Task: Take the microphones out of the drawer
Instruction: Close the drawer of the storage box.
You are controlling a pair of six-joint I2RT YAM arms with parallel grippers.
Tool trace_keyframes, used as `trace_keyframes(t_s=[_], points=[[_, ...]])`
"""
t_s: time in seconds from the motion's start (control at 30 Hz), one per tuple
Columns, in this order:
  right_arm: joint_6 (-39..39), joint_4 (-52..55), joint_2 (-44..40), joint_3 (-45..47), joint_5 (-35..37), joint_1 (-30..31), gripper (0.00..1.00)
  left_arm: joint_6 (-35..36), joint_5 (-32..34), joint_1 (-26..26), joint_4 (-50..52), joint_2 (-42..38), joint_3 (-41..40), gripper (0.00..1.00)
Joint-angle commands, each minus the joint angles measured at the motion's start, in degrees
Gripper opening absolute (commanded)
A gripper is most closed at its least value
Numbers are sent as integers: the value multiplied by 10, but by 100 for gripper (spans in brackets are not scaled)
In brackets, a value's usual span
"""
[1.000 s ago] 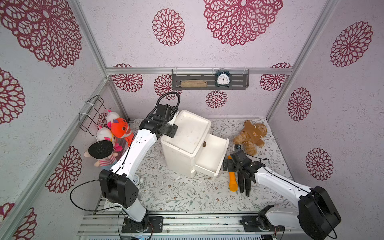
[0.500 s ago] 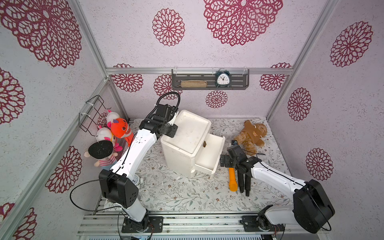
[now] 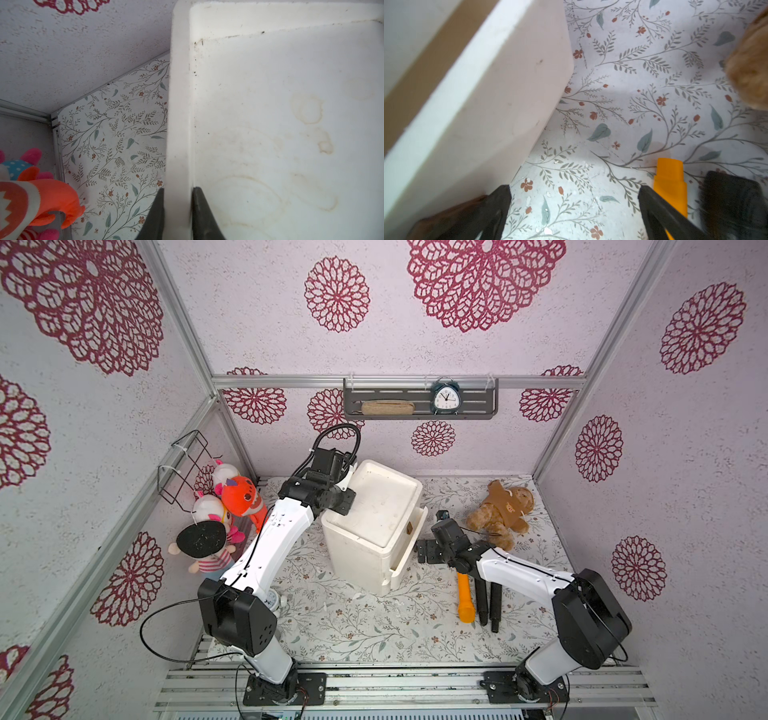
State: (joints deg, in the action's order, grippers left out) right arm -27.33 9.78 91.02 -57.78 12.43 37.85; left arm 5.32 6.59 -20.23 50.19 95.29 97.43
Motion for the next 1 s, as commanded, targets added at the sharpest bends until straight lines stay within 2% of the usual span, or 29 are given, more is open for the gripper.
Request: trace_keyframes(t_s=[0.0, 0.27, 0.43, 0.57, 0.8, 0.97], points=[[-16, -39, 13, -30, -29, 9, 99, 23, 13, -16, 35, 40, -22, 1], [-24, -52, 45, -62, -57, 20, 99, 24, 14, -16, 35, 42, -19, 1], [-24, -52, 17, -39, -64, 4, 99, 26, 19, -16, 35, 38, -20, 1], [-32, -77, -26, 8, -103, -28, 99, 25, 18, -16, 35, 39, -19, 1], [-32, -139, -97, 86, -212, -92, 99, 26, 17, -16, 35, 39, -18, 1], [-57, -244, -122, 138, -367, -139, 98, 25, 17, -16, 35, 40, -17, 1]])
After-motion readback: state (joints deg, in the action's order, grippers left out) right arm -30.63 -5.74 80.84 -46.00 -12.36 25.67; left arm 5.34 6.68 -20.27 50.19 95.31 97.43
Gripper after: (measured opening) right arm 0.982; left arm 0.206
